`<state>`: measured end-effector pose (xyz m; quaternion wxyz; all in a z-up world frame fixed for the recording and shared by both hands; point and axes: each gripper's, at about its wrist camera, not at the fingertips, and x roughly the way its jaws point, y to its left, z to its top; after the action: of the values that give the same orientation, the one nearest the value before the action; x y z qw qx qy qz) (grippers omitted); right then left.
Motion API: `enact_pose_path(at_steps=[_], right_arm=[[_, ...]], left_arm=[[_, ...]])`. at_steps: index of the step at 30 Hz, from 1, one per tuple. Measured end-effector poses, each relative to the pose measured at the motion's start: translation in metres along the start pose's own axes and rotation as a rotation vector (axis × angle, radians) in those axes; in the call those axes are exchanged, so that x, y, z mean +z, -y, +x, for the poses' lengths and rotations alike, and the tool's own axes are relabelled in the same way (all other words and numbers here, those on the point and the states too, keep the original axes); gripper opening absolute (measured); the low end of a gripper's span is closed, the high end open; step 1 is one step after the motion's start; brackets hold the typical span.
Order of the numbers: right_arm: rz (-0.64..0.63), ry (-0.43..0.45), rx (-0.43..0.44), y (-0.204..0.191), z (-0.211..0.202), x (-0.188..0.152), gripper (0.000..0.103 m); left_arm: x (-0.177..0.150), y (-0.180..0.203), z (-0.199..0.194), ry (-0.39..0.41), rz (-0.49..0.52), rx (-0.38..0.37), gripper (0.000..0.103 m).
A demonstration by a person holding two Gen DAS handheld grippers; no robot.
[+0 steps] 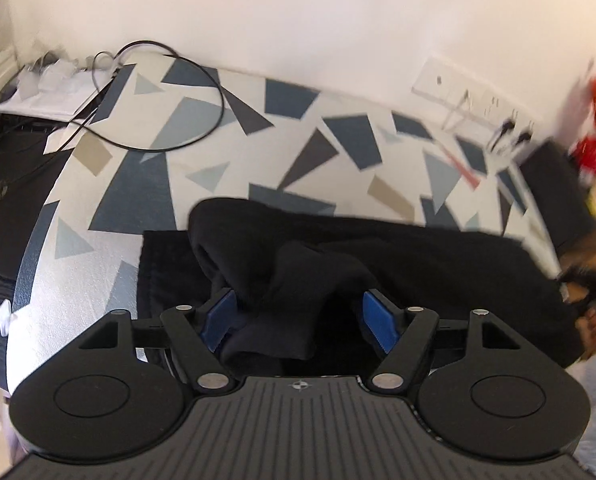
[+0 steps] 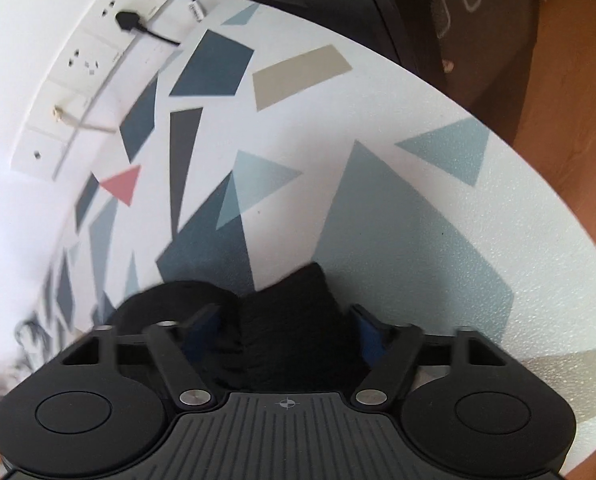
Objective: Fold clothes
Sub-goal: 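Lay the black garment onto the patterned board with both tools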
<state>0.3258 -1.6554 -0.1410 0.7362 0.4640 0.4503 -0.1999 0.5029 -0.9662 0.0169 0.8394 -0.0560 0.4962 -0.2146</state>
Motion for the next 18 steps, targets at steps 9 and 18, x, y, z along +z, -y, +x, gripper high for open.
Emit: enact_pose_path(at_steps=[9,18], right_arm=[[-0.069,0.115,-0.054,-0.030,-0.025,-0.020,0.018],[-0.077,0.139,-0.071,-0.057,-0.041,-0.036,0.015]], left_arm=[[0.017,-0.090,0.010,0.060,-0.270,0.004,0.078],[0.024,-0.131,0.093,-0.020,-0.363,0.156,0.063]])
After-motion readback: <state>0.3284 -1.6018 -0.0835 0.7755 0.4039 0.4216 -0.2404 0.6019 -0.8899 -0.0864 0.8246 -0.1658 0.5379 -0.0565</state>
